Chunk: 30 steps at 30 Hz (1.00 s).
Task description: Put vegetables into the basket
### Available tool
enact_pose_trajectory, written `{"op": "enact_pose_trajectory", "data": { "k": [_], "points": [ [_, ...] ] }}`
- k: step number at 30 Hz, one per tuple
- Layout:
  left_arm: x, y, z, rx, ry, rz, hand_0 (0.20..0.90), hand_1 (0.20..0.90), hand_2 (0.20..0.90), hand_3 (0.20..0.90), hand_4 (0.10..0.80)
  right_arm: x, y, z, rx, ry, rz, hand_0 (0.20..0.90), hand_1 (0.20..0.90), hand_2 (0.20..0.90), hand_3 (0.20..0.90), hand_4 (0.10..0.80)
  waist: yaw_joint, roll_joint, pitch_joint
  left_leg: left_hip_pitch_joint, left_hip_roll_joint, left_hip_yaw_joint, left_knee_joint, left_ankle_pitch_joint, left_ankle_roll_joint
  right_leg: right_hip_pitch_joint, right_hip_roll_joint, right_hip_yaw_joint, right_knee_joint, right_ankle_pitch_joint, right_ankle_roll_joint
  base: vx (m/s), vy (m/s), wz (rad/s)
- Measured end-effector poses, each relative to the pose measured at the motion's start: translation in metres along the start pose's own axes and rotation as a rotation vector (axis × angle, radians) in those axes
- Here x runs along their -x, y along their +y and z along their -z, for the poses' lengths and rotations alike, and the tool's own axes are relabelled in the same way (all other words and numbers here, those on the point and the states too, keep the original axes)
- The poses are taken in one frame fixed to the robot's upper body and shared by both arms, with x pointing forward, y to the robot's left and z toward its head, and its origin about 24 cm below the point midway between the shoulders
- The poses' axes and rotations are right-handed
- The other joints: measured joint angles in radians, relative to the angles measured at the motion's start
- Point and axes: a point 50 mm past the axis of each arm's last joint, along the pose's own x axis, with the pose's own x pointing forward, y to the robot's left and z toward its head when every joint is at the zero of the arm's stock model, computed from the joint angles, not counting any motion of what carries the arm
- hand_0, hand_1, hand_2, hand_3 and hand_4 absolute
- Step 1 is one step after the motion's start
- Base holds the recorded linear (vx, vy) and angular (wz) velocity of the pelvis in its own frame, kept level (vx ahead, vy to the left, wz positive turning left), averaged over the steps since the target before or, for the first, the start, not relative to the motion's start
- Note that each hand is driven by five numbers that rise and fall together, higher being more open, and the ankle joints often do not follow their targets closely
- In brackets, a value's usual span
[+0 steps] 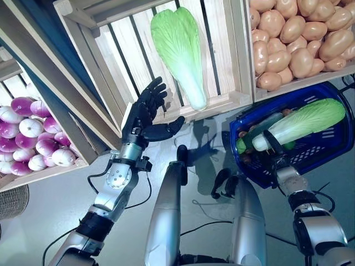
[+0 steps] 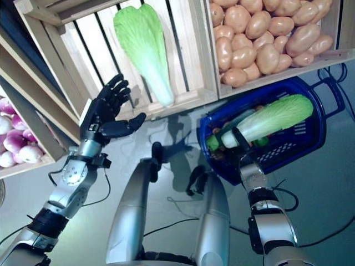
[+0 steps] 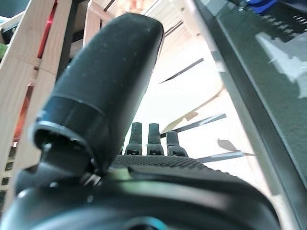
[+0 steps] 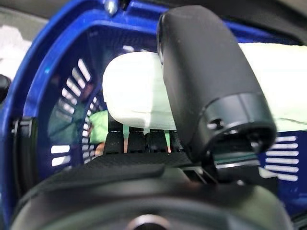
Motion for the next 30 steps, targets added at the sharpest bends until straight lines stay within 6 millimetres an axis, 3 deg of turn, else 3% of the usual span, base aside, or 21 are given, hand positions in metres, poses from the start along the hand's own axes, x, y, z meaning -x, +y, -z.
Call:
{"op": "enact_pose_trajectory", "data": {
  "k": [12, 13, 14, 15, 23, 27, 30],
  "points": [
    [0.001, 0.002, 0.000, -0.010, 0.007, 0.000, 0.900, 0.900, 0.900, 0.900, 0.800, 0.000, -0.022, 0.003, -0.224, 0.050, 0.171, 0.300, 0.300, 0.300, 0.300, 0.400, -0.001, 0.000, 0.000, 0.001, -0.012, 0.000, -0.016, 0.008, 0.002, -0.005, -0.010, 0.000, 0.001, -0.003, 0.001, -0.005, -0.013, 0.02],
    [0.001, 0.002, 0.000, -0.011, 0.007, 0.000, 0.900, 0.900, 0.900, 0.900, 0.800, 0.000, -0.023, 0.003, -0.229, 0.054, 0.187, 0.335, 0.335, 0.335, 0.335, 0.424, -0.002, 0.000, 0.000, 0.001, -0.011, 0.001, -0.015, 0.007, 0.002, -0.005, -0.011, -0.001, 0.001, -0.004, 0.000, 0.000, 0.000, 0.00],
    [0.001, 0.002, 0.000, -0.011, 0.008, 0.000, 0.900, 0.900, 0.900, 0.900, 0.800, 0.000, -0.024, 0.003, -0.233, 0.055, 0.195, 0.469, 0.469, 0.469, 0.469, 0.513, -0.001, 0.000, 0.000, 0.001, -0.011, 0.000, -0.016, 0.010, 0.002, -0.005, -0.009, 0.000, 0.001, -0.002, 0.001, 0.000, 0.000, 0.00],
    [0.000, 0.002, -0.001, -0.013, 0.006, 0.001, 0.900, 0.900, 0.900, 0.900, 0.800, 0.000, -0.024, 0.004, -0.235, 0.057, 0.201, 0.900, 0.900, 0.900, 0.900, 0.800, -0.003, 0.000, 0.000, 0.002, -0.011, 0.001, -0.015, 0.007, 0.001, -0.004, -0.011, 0.000, 0.000, -0.004, 0.001, 0.000, 0.000, 0.00],
    [0.001, 0.006, -0.010, -0.053, -0.017, 0.011, 0.900, 0.900, 0.900, 0.900, 0.800, 0.000, -0.025, 0.006, -0.263, 0.064, 0.210, 0.900, 0.900, 0.900, 0.900, 0.800, -0.002, 0.000, 0.000, 0.034, -0.011, 0.007, -0.059, 0.015, -0.002, 0.016, -0.011, -0.001, -0.025, 0.004, 0.000, 0.014, -0.006, 0.02],
    [0.003, 0.011, -0.014, -0.138, -0.038, -0.013, 0.900, 0.900, 0.900, 0.900, 0.800, 0.003, -0.036, 0.022, -0.275, 0.044, 0.197, 0.900, 0.900, 0.900, 0.900, 0.800, -0.003, -0.001, 0.000, 0.107, -0.008, 0.014, -0.138, 0.027, -0.010, 0.077, -0.002, -0.001, -0.090, 0.022, 0.001, 0.040, -0.006, 0.00],
    [0.004, 0.016, -0.020, -0.213, -0.073, -0.027, 0.900, 0.900, 0.900, 0.900, 0.800, 0.008, -0.051, 0.041, -0.284, 0.064, 0.193, 0.900, 0.900, 0.900, 0.900, 0.800, -0.010, -0.002, 0.000, 0.183, 0.005, 0.028, -0.242, 0.079, -0.009, 0.135, 0.022, 0.002, -0.179, 0.056, 0.007, 0.028, 0.000, -0.16]
  ]
}}
